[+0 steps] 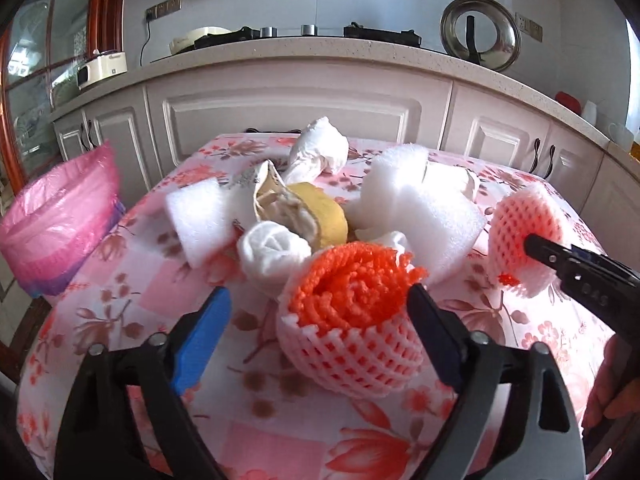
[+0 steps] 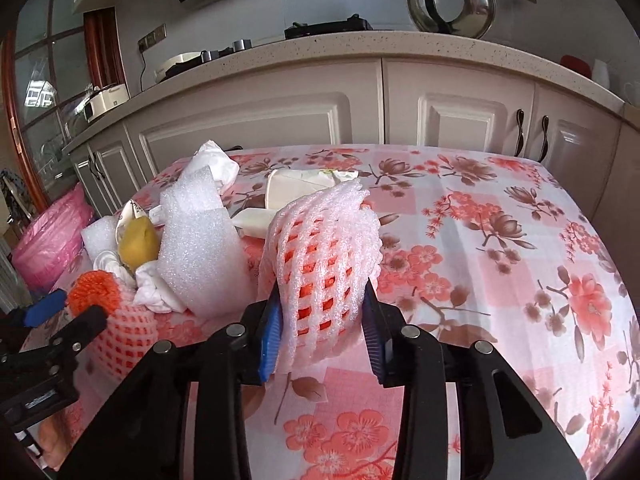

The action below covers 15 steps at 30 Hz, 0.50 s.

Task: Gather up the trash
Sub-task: 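Grasp the pink foam net with the right tool while the left tool grasps the orange net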

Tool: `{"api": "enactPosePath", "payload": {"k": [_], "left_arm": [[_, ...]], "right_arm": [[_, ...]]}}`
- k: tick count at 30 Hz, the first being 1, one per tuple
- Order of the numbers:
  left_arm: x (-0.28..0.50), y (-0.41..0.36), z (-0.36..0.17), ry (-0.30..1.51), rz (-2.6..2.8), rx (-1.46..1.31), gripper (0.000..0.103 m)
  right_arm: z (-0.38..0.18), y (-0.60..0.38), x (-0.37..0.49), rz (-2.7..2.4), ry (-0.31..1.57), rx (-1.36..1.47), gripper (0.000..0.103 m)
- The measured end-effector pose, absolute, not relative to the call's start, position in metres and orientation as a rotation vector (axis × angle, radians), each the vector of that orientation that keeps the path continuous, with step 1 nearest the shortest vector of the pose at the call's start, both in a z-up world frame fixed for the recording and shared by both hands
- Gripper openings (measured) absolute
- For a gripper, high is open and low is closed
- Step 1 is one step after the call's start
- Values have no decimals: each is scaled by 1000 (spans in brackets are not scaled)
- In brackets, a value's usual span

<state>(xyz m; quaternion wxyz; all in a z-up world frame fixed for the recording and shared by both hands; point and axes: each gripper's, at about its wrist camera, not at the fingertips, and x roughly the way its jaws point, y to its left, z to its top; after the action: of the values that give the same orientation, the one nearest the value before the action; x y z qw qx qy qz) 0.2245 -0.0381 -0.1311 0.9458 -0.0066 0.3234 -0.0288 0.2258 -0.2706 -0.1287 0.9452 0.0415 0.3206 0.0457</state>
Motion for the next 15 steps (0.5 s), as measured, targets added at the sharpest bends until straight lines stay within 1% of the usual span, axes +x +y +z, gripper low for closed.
{"api": "enactPosePath", "payload": {"k": [1, 2, 5, 7, 8, 11, 15], "left_arm": [[225, -40, -132, 655, -65, -9, 73], [224, -42, -132, 650, -80, 3, 58], [218, -49, -131, 627, -115, 44, 30], [213, -49, -129, 611, -118, 47, 23], [211, -47, -128, 605, -118, 43, 21], [203, -40, -124, 582, -112, 33, 19], [197, -32, -122, 574, -109, 18, 19]], "right_arm": [[-127, -270, 224, 93, 647, 84, 35], [-125, -270, 222, 94, 640, 85, 35], [-120, -267, 218, 102, 621, 83, 35], [-118, -262, 215, 111, 608, 75, 35], [-116, -260, 214, 118, 604, 70, 35], [-114, -251, 210, 135, 595, 57, 35], [-112, -245, 206, 144, 588, 56, 35]]}}
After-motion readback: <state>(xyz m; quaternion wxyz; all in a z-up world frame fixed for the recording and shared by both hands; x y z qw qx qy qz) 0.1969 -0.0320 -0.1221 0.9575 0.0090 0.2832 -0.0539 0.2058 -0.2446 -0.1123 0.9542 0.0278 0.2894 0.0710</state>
